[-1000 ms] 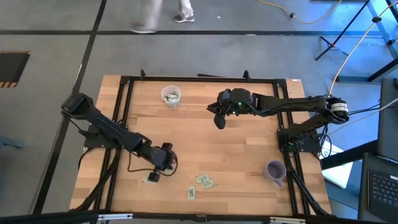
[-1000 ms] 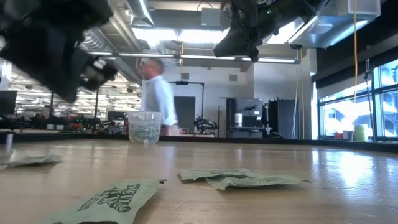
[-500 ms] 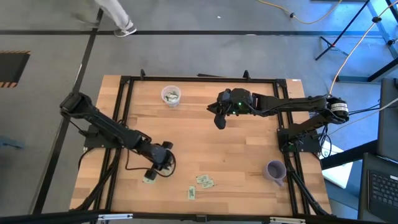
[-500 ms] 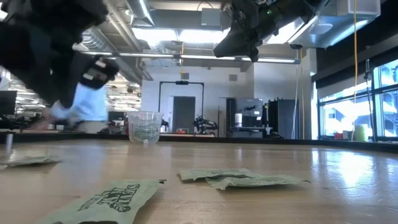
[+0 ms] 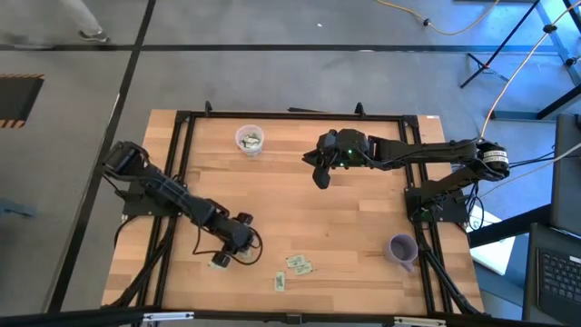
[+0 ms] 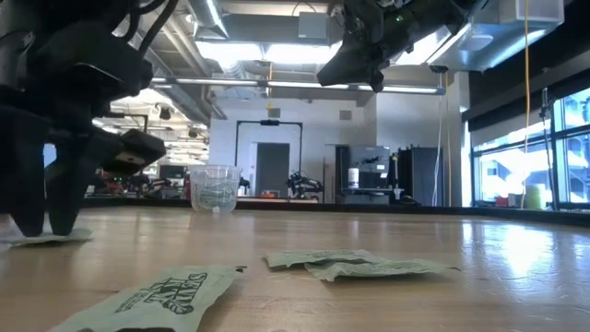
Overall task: Pick and place items into bin
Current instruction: Put the stevia packet into the transparent bin
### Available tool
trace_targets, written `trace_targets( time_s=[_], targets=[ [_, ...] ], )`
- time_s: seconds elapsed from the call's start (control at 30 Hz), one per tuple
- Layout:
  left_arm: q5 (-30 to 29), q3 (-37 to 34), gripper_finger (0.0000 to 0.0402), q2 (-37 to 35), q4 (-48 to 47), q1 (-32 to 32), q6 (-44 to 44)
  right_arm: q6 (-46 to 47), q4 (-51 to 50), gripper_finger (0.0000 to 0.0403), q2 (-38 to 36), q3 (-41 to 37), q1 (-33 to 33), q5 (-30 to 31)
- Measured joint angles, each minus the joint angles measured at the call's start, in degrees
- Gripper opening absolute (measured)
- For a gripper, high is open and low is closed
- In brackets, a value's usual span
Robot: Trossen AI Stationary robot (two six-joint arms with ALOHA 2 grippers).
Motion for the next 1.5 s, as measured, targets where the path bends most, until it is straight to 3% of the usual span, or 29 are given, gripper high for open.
trace_targets(
  time_s=[0.77, 0.97, 1.2, 1.33, 1.5],
  targets=[
    [-2.4, 0.2, 0.0003, 3.4, 0.6, -0.7, 1.8, 0.0, -1.9, 0.0068, 0.0, 0.0, 0.0, 0.0],
    [-1.0, -0.4, 0.0002, -0.7, -1.5, 0.2, 0.0, -0.3, -1.9, 0.0068, 0.0, 0.0, 0.0, 0.0],
    [-0.4, -0.3, 0.0003, -10.9, -1.1, 4.6, -5.0, -1.5, -1.9, 0.0068, 0.0, 0.0, 0.0, 0.0],
    [-10.3, -0.3, 0.0003, -18.3, -0.7, 9.7, -6.8, -1.5, -1.9, 0.0068, 0.0, 0.0, 0.0, 0.0],
    [-33.3, -0.2, 0.0003, -24.8, -0.5, 17.6, -2.9, -1.5, -1.9, 0.0068, 0.0, 0.0, 0.0, 0.0]
  ],
)
